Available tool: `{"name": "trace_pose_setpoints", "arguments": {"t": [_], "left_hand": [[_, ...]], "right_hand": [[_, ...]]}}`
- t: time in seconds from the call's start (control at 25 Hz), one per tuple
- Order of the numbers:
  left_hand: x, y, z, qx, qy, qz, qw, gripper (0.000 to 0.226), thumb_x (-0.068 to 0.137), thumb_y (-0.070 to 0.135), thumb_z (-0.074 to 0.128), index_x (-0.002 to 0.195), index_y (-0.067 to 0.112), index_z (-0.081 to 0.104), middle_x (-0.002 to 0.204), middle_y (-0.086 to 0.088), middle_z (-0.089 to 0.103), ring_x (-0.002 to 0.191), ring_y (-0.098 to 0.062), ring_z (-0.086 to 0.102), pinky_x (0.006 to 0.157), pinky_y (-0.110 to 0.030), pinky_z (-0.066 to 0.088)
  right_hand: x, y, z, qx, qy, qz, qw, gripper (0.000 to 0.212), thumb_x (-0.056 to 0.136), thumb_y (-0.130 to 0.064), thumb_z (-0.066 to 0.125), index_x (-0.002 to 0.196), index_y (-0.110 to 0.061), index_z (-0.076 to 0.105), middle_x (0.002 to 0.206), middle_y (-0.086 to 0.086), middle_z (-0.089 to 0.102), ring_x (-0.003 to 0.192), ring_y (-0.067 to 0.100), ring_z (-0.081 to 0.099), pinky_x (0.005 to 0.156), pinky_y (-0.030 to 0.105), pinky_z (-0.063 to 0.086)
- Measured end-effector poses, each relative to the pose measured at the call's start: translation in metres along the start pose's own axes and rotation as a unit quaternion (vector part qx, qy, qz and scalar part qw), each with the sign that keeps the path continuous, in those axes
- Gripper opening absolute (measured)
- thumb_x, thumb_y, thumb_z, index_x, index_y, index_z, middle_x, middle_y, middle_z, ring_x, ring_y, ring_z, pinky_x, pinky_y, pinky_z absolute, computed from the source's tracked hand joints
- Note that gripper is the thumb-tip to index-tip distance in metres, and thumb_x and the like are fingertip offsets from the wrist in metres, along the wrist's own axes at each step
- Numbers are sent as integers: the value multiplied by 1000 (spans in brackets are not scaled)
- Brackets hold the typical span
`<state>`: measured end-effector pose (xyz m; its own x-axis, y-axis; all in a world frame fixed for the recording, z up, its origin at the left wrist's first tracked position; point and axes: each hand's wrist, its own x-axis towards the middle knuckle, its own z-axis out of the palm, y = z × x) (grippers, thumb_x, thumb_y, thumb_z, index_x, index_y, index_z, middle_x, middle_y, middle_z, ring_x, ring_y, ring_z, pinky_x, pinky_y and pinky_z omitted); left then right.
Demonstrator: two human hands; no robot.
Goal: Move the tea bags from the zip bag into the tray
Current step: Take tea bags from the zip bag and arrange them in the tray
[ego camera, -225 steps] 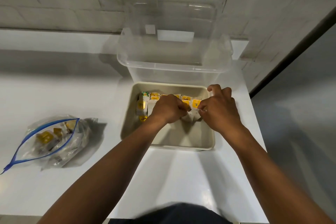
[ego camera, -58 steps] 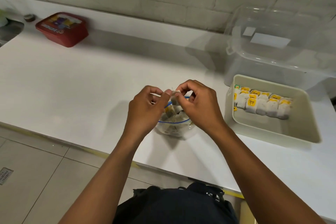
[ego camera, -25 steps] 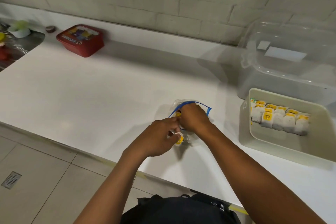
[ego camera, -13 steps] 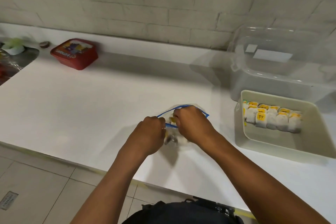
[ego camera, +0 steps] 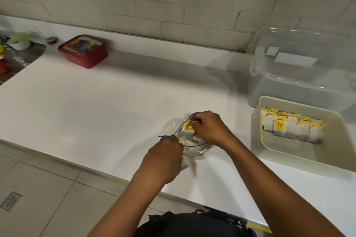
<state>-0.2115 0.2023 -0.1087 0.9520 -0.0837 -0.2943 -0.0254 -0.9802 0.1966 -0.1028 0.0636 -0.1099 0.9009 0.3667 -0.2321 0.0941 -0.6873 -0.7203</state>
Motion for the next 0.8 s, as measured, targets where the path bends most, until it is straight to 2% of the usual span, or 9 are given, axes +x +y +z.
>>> {"name": "trace_pose_setpoints", "arguments": {"t": [0.12, 0.2, 0.36, 0.56, 0.72, 0.8], "left_hand": [[-3, -7, -2, -88, 42, -1, 995, 16, 96, 31, 51, 103, 23, 64, 124, 8, 56, 102, -18, 59, 84, -34, 51], [-4, -14, -12, -138, 78, 13, 987, 10, 94, 35, 55, 98, 29, 63, 121, 14, 59, 101, -13, 59, 86, -33, 49], [-4, -20, -37, -216, 102, 50, 970, 5, 92, 38, 60, 91, 34, 63, 107, 16, 65, 86, -3, 64, 82, -34, 53], [-1, -2, -67, -215, 109, 67, 968, 8, 92, 40, 61, 86, 36, 65, 76, 19, 67, 76, -1, 65, 70, -26, 51], [10, 33, -88, -226, 89, 135, 961, 7, 92, 36, 64, 86, 36, 67, 78, 17, 69, 77, -4, 64, 69, -25, 51], [19, 55, -89, -223, 79, 160, 958, 5, 92, 35, 64, 87, 36, 66, 77, 16, 68, 74, -7, 63, 67, -26, 50]], "right_hand": [[-6, -5, -7, -6, -16, -14, 1000, 20, 90, -16, 56, 95, -23, 74, 85, -3, 71, 82, 14, 65, 67, 21, 46], [-14, -12, -20, -23, -21, -48, 998, 17, 91, -16, 59, 95, -24, 74, 79, -7, 69, 76, 9, 63, 66, 21, 47], [-35, -22, -41, -96, 8, -111, 989, 11, 93, -19, 60, 93, -27, 67, 70, -12, 65, 71, 2, 58, 60, 18, 43], [-51, -14, -61, -22, 63, -104, 992, 6, 89, -24, 67, 84, -27, 65, 72, -11, 68, 69, 3, 61, 63, 17, 47], [-72, 5, -89, 42, 131, -104, 985, 9, 88, -27, 71, 81, -27, 65, 77, -13, 69, 73, 4, 64, 69, 20, 51], [-83, 19, -100, 42, 171, -89, 980, 9, 88, -26, 71, 81, -27, 65, 78, -14, 69, 75, 3, 64, 68, 17, 49]]}}
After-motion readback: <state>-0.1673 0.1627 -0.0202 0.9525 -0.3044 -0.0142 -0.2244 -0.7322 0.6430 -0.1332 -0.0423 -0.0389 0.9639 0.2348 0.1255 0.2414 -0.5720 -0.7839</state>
